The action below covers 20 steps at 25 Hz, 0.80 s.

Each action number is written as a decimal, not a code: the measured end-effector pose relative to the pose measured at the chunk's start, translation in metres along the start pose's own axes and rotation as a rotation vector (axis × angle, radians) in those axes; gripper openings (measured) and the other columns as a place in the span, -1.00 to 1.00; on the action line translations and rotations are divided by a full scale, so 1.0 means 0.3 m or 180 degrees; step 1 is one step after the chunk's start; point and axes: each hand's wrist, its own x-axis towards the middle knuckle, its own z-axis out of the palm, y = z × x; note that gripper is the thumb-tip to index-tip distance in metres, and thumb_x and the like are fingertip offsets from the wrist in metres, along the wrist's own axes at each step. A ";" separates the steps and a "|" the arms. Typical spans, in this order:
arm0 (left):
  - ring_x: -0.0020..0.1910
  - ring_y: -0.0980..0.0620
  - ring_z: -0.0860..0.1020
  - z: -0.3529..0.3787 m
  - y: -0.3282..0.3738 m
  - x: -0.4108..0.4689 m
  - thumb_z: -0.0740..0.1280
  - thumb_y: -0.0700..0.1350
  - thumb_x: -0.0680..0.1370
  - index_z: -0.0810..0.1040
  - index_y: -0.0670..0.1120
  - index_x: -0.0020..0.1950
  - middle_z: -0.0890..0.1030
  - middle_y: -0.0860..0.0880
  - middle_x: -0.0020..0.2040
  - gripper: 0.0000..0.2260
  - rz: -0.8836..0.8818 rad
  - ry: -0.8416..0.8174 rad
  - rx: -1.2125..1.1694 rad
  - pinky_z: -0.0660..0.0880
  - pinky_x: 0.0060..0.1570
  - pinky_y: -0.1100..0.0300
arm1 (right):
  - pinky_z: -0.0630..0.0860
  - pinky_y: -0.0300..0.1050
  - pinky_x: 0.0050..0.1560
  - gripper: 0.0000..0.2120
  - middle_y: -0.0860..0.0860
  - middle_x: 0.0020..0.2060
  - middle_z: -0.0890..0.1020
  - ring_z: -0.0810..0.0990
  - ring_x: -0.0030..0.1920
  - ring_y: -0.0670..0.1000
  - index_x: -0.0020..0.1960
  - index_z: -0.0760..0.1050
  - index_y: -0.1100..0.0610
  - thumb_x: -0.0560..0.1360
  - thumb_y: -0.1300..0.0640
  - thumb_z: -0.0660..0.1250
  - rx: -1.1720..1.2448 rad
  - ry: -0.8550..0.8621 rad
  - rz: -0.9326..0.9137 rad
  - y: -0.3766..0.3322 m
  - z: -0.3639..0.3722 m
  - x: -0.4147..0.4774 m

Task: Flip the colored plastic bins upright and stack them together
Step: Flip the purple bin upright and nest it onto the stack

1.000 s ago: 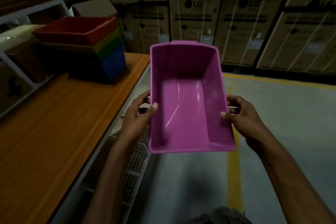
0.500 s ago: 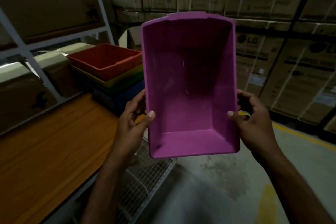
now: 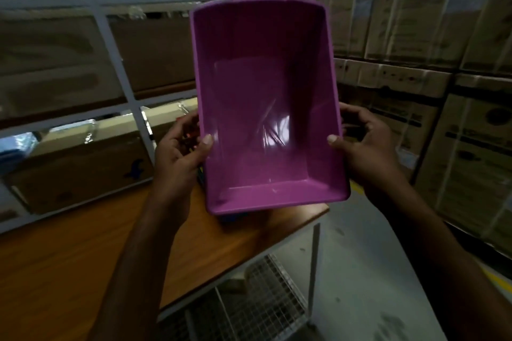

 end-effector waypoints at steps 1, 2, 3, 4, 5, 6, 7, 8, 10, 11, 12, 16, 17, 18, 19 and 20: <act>0.25 -0.01 0.61 -0.015 -0.003 0.044 0.33 -0.23 0.62 0.44 0.00 0.48 0.61 -0.01 0.31 -0.57 0.0068 0.0047 0.0050 0.64 0.07 0.04 | 0.66 -0.12 -0.03 -0.45 0.02 0.17 0.65 0.62 0.21 0.07 0.28 0.55 -0.03 0.44 0.47 0.38 0.0079 -0.0050 -0.0034 0.016 0.034 0.057; 0.26 -0.03 0.61 -0.028 -0.007 0.087 0.32 -0.23 0.63 0.45 0.00 0.48 0.60 -0.02 0.32 -0.58 0.0135 0.0102 0.0089 0.65 0.08 0.02 | 0.64 -0.15 -0.03 -0.45 0.04 0.17 0.65 0.62 0.22 0.09 0.27 0.55 -0.03 0.44 0.48 0.38 0.0141 -0.0093 -0.0070 0.027 0.066 0.110; 0.27 -0.06 0.60 -0.039 -0.012 0.128 0.31 -0.23 0.63 0.46 -0.01 0.47 0.60 -0.03 0.33 -0.60 0.0191 0.0166 0.0103 0.65 0.06 0.04 | 0.64 -0.14 -0.01 -0.46 0.05 0.17 0.65 0.61 0.22 0.10 0.26 0.55 -0.02 0.44 0.48 0.38 0.0172 -0.0138 -0.0112 0.034 0.097 0.160; 0.25 -0.06 0.61 -0.048 -0.019 0.167 0.31 -0.24 0.64 0.46 0.00 0.46 0.59 -0.04 0.33 -0.60 0.0221 0.0246 0.0095 0.65 0.01 0.09 | 0.64 -0.11 0.02 -0.47 0.05 0.16 0.65 0.62 0.21 0.10 0.27 0.55 0.01 0.43 0.48 0.39 0.0168 -0.0175 -0.0159 0.039 0.128 0.208; 0.23 -0.03 0.62 -0.051 -0.023 0.204 0.30 -0.24 0.64 0.46 0.00 0.47 0.58 -0.04 0.33 -0.60 0.0236 0.0328 0.0068 0.64 -0.03 0.14 | 0.64 -0.06 0.03 -0.48 0.05 0.16 0.65 0.62 0.19 0.09 0.29 0.55 0.04 0.43 0.46 0.39 0.0150 -0.0203 -0.0218 0.042 0.155 0.253; 0.19 0.01 0.64 -0.052 -0.023 0.241 0.30 -0.25 0.64 0.46 0.00 0.47 0.58 -0.05 0.33 -0.60 0.0236 0.0419 0.0065 0.64 -0.07 0.19 | 0.65 -0.03 0.03 -0.48 0.06 0.16 0.66 0.62 0.17 0.08 0.31 0.55 0.05 0.43 0.44 0.39 0.0131 -0.0233 -0.0254 0.046 0.184 0.298; 0.14 0.07 0.66 -0.052 -0.022 0.276 0.28 -0.25 0.65 0.45 0.00 0.48 0.58 -0.05 0.32 -0.60 0.0225 0.0499 0.0082 0.63 -0.10 0.22 | 0.66 -0.02 0.02 -0.48 0.05 0.16 0.66 0.62 0.17 0.08 0.32 0.55 0.05 0.44 0.42 0.39 0.0096 -0.0255 -0.0258 0.051 0.210 0.340; 0.10 0.12 0.67 -0.052 -0.020 0.309 0.27 -0.26 0.65 0.44 -0.01 0.49 0.58 -0.05 0.31 -0.59 0.0222 0.0567 0.0111 0.63 -0.12 0.23 | 0.67 -0.03 0.02 -0.49 0.03 0.17 0.65 0.62 0.17 0.07 0.33 0.54 0.06 0.44 0.43 0.38 0.0062 -0.0276 -0.0264 0.056 0.234 0.382; 0.04 0.18 0.68 -0.054 -0.021 0.381 0.25 -0.27 0.66 0.41 -0.04 0.51 0.58 -0.05 0.28 -0.58 0.0245 0.0669 0.0183 0.62 -0.13 0.27 | 0.68 -0.05 0.02 -0.49 0.01 0.16 0.64 0.62 0.17 0.07 0.35 0.53 0.11 0.45 0.44 0.38 0.0035 -0.0301 -0.0316 0.070 0.279 0.465; 0.03 0.18 0.68 -0.058 -0.025 0.420 0.25 -0.29 0.66 0.41 -0.05 0.51 0.58 -0.05 0.27 -0.58 0.0264 0.0713 0.0223 0.62 -0.13 0.28 | 0.68 -0.06 0.02 -0.49 0.00 0.16 0.64 0.63 0.16 0.05 0.36 0.53 0.12 0.45 0.44 0.38 0.0036 -0.0321 -0.0313 0.079 0.301 0.507; 0.04 0.17 0.67 -0.060 -0.028 0.454 0.24 -0.29 0.66 0.41 -0.04 0.51 0.58 -0.05 0.27 -0.58 0.0264 0.0757 0.0261 0.62 -0.14 0.29 | 0.67 -0.08 0.01 -0.49 -0.01 0.14 0.64 0.64 0.14 0.02 0.36 0.52 0.13 0.46 0.43 0.38 0.0050 -0.0345 -0.0269 0.091 0.322 0.549; 0.09 0.11 0.63 -0.069 -0.088 0.572 0.22 -0.32 0.66 0.44 -0.05 0.48 0.59 -0.06 0.28 -0.59 0.0037 0.1052 0.0427 0.61 -0.19 0.31 | 0.66 -0.15 -0.12 -0.54 0.03 0.09 0.67 0.67 0.04 -0.03 0.31 0.55 0.15 0.47 0.47 0.34 0.0254 -0.0623 0.0148 0.167 0.402 0.697; 0.07 0.10 0.63 -0.075 -0.115 0.601 0.21 -0.32 0.66 0.45 -0.07 0.48 0.59 -0.08 0.28 -0.60 -0.0057 0.1098 0.0460 0.61 -0.21 0.30 | 0.64 -0.18 -0.19 -0.56 0.03 0.07 0.68 0.67 0.03 0.00 0.27 0.56 0.13 0.47 0.47 0.32 0.0301 -0.0740 0.0292 0.191 0.420 0.732; 0.03 0.08 0.64 -0.084 -0.141 0.623 0.21 -0.32 0.66 0.46 -0.08 0.47 0.60 -0.09 0.27 -0.61 -0.0199 0.1145 0.0451 0.61 -0.23 0.28 | 0.62 -0.20 -0.25 -0.58 0.02 0.02 0.68 0.67 0.01 0.01 0.23 0.56 0.11 0.48 0.48 0.29 0.0310 -0.0854 0.0445 0.216 0.436 0.762; -0.01 0.07 0.66 -0.094 -0.163 0.640 0.22 -0.32 0.65 0.47 -0.08 0.46 0.62 -0.10 0.25 -0.62 -0.0381 0.1186 0.0373 0.62 -0.25 0.24 | 0.59 -0.22 -0.27 -0.59 0.00 -0.02 0.68 0.67 -0.01 0.01 0.21 0.56 0.10 0.49 0.48 0.27 0.0290 -0.0956 0.0605 0.239 0.451 0.787; -0.06 0.07 0.67 -0.099 -0.182 0.652 0.22 -0.31 0.65 0.49 -0.09 0.44 0.64 -0.09 0.21 -0.63 -0.0580 0.1239 0.0301 0.62 -0.27 0.20 | 0.58 -0.22 -0.27 -0.60 0.00 -0.04 0.68 0.66 -0.03 0.01 0.20 0.56 0.12 0.50 0.49 0.27 0.0303 -0.1057 0.0787 0.258 0.464 0.808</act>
